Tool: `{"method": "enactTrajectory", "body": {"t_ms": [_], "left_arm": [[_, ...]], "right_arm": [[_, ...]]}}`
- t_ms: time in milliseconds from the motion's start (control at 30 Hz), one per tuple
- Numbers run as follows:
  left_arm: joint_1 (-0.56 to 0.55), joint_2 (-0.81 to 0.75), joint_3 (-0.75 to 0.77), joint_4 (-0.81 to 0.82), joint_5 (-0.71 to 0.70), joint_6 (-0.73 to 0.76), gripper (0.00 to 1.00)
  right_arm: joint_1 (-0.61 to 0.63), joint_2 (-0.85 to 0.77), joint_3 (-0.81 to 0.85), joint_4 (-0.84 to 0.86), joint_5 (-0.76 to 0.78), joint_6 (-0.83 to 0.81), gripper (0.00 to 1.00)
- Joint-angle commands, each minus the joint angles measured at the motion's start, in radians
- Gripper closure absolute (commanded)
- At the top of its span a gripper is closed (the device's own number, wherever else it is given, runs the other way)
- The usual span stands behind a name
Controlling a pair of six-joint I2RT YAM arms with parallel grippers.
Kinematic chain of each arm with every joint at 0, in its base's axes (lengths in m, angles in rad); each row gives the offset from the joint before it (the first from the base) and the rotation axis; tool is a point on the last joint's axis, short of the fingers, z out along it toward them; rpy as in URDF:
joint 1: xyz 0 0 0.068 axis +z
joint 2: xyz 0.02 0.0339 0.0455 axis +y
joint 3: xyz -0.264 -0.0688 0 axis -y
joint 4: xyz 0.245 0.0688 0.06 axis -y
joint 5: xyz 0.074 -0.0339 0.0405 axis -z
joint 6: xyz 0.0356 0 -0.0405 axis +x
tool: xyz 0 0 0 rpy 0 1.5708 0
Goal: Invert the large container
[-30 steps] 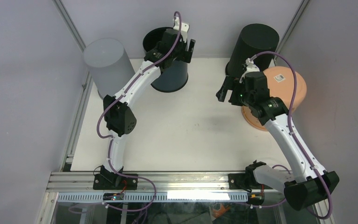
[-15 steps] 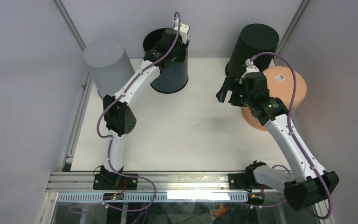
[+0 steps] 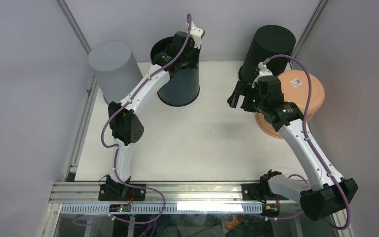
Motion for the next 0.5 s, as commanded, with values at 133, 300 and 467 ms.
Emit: {"method": "enactTrajectory", "body": {"t_ms": [133, 300, 467], "left_arm": [[-0.023, -0.157, 0.015, 0.007, 0.099, -0.056, 1.0], [-0.023, -0.187, 0.025, 0.034, 0.133, -0.086, 1.0], [-0.023, -0.215, 0.026, 0.055, 0.151, -0.118, 1.0]], "right_arm": [[-0.006, 0.02, 0.023, 0.081, -0.042, 0.012, 0.06], [-0.006, 0.023, 0.027, 0.085, -0.04, 0.017, 0.06], [-0.007, 0.008, 0.019, 0.084, -0.02, 0.023, 0.06]]}}
